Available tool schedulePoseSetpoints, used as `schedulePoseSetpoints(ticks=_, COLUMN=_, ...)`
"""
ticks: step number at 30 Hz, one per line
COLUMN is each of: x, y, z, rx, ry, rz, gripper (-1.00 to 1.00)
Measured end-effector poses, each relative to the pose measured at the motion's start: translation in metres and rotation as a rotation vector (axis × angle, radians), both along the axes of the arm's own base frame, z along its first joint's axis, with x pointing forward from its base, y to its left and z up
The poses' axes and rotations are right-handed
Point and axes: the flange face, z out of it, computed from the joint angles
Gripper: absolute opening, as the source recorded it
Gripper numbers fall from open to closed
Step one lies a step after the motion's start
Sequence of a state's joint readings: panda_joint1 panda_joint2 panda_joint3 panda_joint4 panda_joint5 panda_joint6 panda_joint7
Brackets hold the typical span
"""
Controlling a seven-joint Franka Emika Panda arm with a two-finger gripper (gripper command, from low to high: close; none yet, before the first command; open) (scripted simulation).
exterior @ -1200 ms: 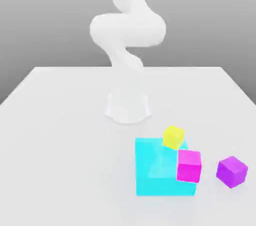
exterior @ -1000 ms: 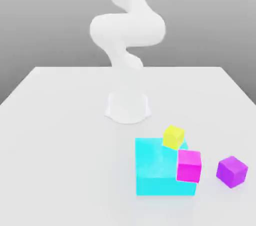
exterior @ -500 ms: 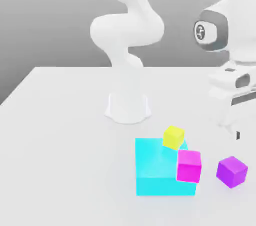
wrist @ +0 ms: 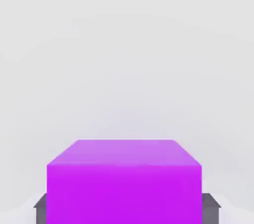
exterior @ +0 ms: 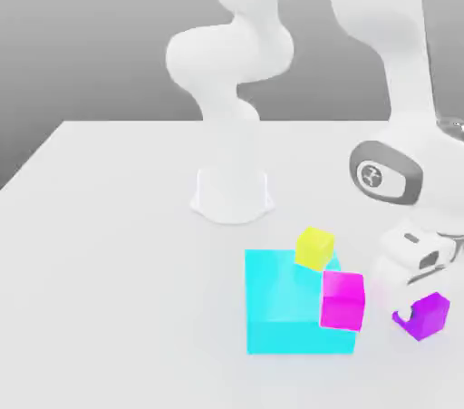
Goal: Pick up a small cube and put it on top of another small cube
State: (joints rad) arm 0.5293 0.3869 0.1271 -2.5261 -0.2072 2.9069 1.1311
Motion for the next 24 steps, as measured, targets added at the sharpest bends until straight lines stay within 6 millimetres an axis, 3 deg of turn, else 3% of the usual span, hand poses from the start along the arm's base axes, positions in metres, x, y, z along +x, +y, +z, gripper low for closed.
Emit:
schedulePoseSetpoints(ticks=2, x=0.001, y=0.000, z=0.012, rx=-0.001, ry=-0.001, rz=0.001, gripper=-1.00)
schedulePoseSetpoints(ticks=7, x=0.003, y=-0.003, z=0.065, rx=0.000, ry=0.001, rz=0.014, gripper=-1.00)
schedulePoseSetpoints(ticks=15, x=0.038, y=-0.068, z=0.128, rx=0.010, ry=0.008, rz=0.228, gripper=-1.00)
schedulePoseSetpoints(ticks=22, x=0.050, y=-0.126, z=0.179, rx=0.004, ry=0.003, rz=0.447, gripper=-1.00)
schedulePoseSetpoints(ticks=24, x=0.051, y=-0.135, z=0.173, rx=0.003, ry=0.003, rz=0.478, gripper=-1.00)
